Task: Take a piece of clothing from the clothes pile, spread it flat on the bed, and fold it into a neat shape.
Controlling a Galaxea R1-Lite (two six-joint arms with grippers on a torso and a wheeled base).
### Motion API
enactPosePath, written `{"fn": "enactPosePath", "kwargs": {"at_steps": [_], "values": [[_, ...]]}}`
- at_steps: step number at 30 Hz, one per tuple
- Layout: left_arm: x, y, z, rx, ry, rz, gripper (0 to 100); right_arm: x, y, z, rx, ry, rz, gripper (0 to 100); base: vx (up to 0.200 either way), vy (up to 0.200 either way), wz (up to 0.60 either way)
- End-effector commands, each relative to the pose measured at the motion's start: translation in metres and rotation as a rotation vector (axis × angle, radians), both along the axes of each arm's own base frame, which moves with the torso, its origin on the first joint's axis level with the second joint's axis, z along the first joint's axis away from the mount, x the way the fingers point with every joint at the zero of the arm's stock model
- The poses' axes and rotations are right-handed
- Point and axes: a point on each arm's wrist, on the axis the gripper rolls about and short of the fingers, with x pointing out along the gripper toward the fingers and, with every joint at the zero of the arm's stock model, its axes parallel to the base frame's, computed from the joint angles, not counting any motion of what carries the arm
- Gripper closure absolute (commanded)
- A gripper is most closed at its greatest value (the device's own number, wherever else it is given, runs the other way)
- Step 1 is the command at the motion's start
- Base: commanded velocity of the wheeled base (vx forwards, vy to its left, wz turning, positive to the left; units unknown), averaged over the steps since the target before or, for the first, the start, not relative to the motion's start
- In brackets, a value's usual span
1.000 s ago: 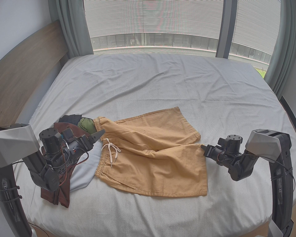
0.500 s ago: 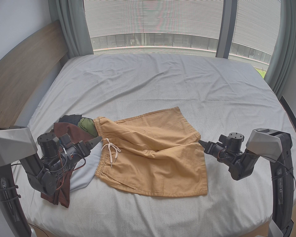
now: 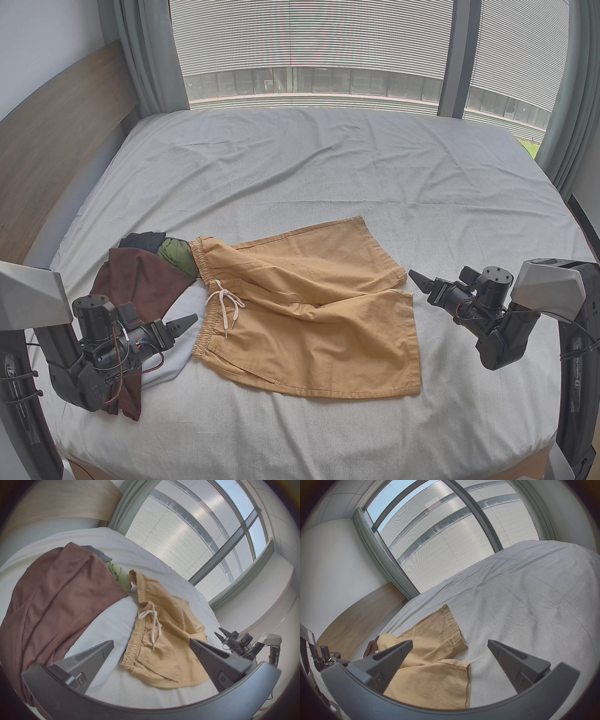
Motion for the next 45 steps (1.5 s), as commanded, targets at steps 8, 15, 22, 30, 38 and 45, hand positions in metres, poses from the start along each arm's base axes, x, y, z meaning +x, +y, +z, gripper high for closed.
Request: {"fn": "enactPosePath", "kwargs": {"at_steps": [8,15,22,30,38,45], "values": [[0.000,-0.003,-0.046,0.004,0.145,-0.010,0,-0.002,-0.002,0.007,0.002,-0.017,-0.003,0,0.000,0.000,0.00],[0.006,-0.005,-0.059,0.003,0.163,-0.014,0,-0.002,-0.002,0.007,0.002,-0.017,-0.003,0,0.000,0.000,0.00],[0.013,-0.009,-0.067,-0.003,0.171,-0.021,0,-0.002,-0.002,0.008,0.002,-0.018,-0.003,0,0.000,0.000,0.00],[0.021,-0.020,-0.072,-0.026,0.172,-0.037,0,-0.002,-0.002,0.008,0.002,-0.021,-0.003,0,0.000,0.000,0.00],[0.029,-0.023,-0.075,-0.057,0.169,-0.022,0,-0.002,-0.001,0.008,0.002,-0.029,0.000,0,0.000,0.000,0.00],[0.032,-0.023,-0.082,-0.056,0.175,-0.021,0,-0.002,-0.001,0.008,0.003,-0.027,0.000,0,0.000,0.000,0.00]]}}
